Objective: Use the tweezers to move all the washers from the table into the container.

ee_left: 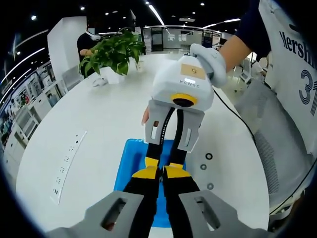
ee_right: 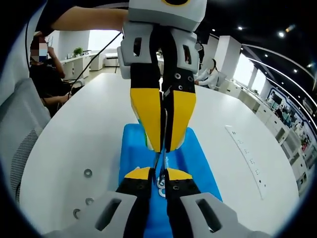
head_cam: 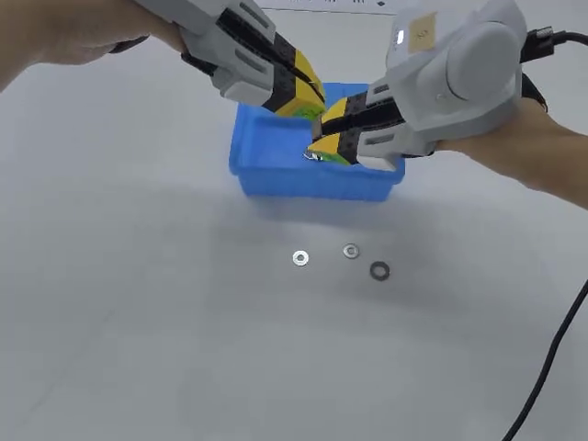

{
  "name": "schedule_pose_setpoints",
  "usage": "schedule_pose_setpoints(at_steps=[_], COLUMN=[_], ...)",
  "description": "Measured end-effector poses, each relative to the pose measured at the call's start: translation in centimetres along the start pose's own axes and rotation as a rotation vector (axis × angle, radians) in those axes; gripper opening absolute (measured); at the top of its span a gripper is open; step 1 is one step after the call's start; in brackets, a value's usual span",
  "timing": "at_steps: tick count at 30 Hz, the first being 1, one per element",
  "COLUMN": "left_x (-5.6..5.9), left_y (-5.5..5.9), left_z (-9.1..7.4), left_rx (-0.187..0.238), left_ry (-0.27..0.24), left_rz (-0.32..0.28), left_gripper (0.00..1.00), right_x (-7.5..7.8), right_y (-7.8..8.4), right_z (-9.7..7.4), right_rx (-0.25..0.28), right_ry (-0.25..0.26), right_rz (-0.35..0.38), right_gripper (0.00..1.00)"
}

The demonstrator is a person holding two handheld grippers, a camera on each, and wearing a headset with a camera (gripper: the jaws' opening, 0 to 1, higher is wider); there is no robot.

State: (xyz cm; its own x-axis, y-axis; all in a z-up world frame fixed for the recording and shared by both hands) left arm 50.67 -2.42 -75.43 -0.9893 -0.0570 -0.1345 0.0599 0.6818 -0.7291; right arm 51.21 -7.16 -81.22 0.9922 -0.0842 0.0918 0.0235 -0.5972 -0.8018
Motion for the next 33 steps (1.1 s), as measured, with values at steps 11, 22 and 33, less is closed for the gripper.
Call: schedule_pose_setpoints(at_steps=[11,22,33], left_x=[0.3,2.2,5.9], left_y=[-2.7,-5.5,-6.5], left_z=[-2.1,-4.5,-6.0], left_rx=[-0.002,0.017,0.021], left_ry=[-0.034,-0.055,-0.049], left_rz=[0.043,0.077,0.092], left_gripper=[0.07,0.07,0.07], right_x=[-0.2,-2.2,-5.9], right_y=[-2.5,-5.2,-6.5], right_z=[-2.1,-4.4,-5.4], right_rx=[0.039,0.076,0.075], right_ry=[0.038,0.049,0.028], right_rz=[-0.021,-0.051,-0.082], right_gripper=[0.11,0.11,0.11])
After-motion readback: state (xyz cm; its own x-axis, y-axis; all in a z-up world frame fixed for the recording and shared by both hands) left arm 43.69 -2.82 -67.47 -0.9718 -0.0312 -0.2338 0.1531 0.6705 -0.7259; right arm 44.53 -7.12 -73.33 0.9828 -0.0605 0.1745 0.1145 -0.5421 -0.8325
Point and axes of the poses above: the centre of the closed fingertips' face, and the gripper's own axes: z roughly forward along the fingers, x roughly to its right, y roughly out of its underside, the point moved 5 cm from there along -z, roughly backward along the fingers, and after that the axes turned 7 degrees about z, right-handed, at the moved point
